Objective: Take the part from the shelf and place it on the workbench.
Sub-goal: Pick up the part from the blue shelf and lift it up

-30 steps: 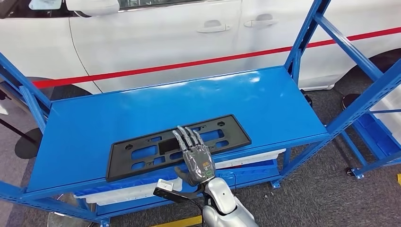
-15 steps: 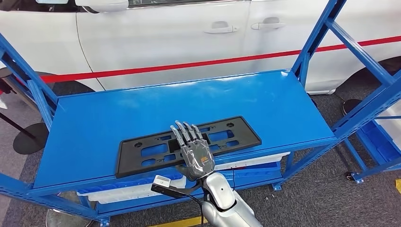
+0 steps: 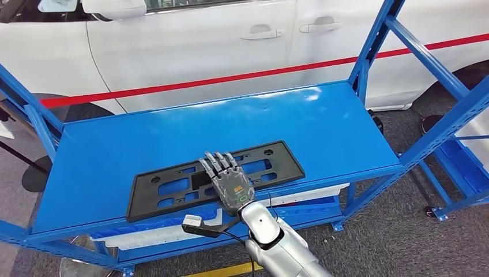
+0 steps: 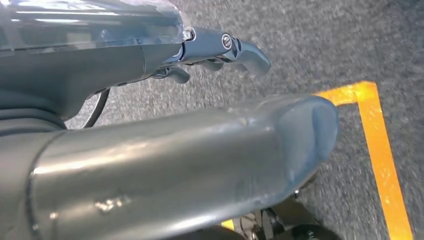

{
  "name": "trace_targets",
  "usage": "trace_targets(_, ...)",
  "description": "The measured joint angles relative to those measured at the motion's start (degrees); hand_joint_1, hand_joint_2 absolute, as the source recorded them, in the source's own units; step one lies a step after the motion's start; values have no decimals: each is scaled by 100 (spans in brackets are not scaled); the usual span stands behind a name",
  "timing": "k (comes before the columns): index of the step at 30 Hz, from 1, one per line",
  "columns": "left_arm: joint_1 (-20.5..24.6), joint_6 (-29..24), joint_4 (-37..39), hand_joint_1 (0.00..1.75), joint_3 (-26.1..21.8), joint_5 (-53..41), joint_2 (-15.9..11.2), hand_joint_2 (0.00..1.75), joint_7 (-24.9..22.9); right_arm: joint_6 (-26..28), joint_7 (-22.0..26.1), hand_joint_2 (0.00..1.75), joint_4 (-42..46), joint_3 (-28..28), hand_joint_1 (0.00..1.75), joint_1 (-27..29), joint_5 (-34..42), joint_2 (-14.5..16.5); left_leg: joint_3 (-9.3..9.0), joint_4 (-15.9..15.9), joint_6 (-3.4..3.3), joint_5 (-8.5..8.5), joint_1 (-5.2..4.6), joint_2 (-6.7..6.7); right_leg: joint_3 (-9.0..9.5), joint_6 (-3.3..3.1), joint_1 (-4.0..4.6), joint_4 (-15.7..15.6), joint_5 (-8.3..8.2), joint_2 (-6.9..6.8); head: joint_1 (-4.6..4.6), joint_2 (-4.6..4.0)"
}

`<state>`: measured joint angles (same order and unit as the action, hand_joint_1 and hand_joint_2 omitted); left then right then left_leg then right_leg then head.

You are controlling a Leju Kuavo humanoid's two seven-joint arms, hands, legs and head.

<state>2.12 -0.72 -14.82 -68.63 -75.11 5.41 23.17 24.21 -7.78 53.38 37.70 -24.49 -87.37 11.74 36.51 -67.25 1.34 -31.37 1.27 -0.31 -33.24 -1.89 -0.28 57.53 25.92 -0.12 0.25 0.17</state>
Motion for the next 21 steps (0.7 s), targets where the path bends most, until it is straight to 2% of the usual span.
trace_targets(1,-4,3,0,0,0,-16,1,0,-1,4,-22,175,-102,0,0,-45,1,-1,179,-382,9,-162,1,0,4,-12,11,1,5,-3,-3,-1)
trace_targets(2,-9,5,0,0,0,-31,1,0,-1,6,-44,175,-195,0,0,-86,4,-2,310,-658,16,-240,1,0,11,-19,22,3,10,-3,-1,-1)
trace_targets(3,-15,5,0,0,0,-43,0,0,-2,6,-69,175,-288,0,0,-131,8,-3,350,-742,18,-207,1,1,23,-24,30,4,15,0,-2,-2)
trace_targets(4,-19,4,0,0,-1,-54,-2,0,-3,4,-88,175,-366,0,0,-176,14,-3,280,-594,12,-67,1,1,39,-22,35,7,22,5,-3,-2)
trace_targets(6,-16,5,0,0,-2,-63,-8,0,-5,-1,-133,175,-507,-4,22,-272,29,-3,-98,178,-23,320,-1,7,75,1,41,27,48,13,-3,-1)
trace_targets(7,-9,5,0,0,-2,-69,-10,0,-7,-2,-152,175,-568,-10,58,-316,33,-3,-270,526,-48,441,-9,9,81,27,53,47,66,17,0,-1)
trace_targets(8,-3,6,0,0,-2,-80,-12,0,-8,-5,-180,175,-627,-18,102,-357,24,-4,-381,754,-72,497,-18,10,83,55,62,62,78,19,4,-1)
trace_targets(10,2,7,0,0,-3,-104,-12,0,-11,-10,-241,175,-743,-37,168,-423,-43,-7,-423,849,-119,503,-42,7,79,112,70,66,78,23,7,-1)
trace_targets(12,1,8,0,0,-6,-121,-5,0,-10,-10,-296,175,-853,-66,175,-468,-115,-14,-432,891,-184,544,-20,15,69,171,61,103,110,25,7,-1)
trace_targets(13,5,9,0,0,-8,-125,-3,0,-8,-10,-309,175,-905,-88,175,-481,-130,-19,-435,917,-220,565,-5,19,15,206,56,227,202,26,24,-1)
trace_targets(14,9,9,0,0,-10,-129,0,0,-4,-10,-315,175,-955,-116,175,-490,-134,-27,-433,939,-250,584,11,24,-95,242,44,465,355,27,40,-1)
trace_targets(16,12,8,0,0,-14,-131,-1,0,9,-5,-310,175,-1049,-173,175,-490,-127,-40,-406,944,-275,596,10,26,-453,303,8,1203,730,26,72,-1)
trace_targets(17,11,8,0,0,-17,-131,-1,0,14,-1,-305,175,-1090,-198,175,-486,-120,-46,-394,942,-275,599,10,27,-610,324,-11,1521,841,25,75,-1)
trace_targets(18,9,8,0,0,-20,-130,-1,0,17,3,-299,175,-1125,-220,175,-483,-111,-50,-388,940,-272,600,10,26,-683,338,-27,1668,845,23,75,-1)
trace_targets(19,8,9,0,0,-23,-130,1,0,18,5,-294,175,-1155,-241,175,-480,-103,-54,-389,937,-269,601,11,23,-641,342,-40,1583,735,21,75,0)
trace_targets(20,7,9,0,0,-25,-130,3,0,18,8,-290,175,-1176,-261,175,-479,-93,-56,-395,936,-261,601,12,19,-489,335,-50,1282,544,18,77,1)
trace_targets(21,7,10,0,0,-27,-130,8,0,18,11,-284,175,-1192,-285,175,-479,-84,-58,-402,935,-251,602,12,14,-272,316,-53,855,338,16,77,1)
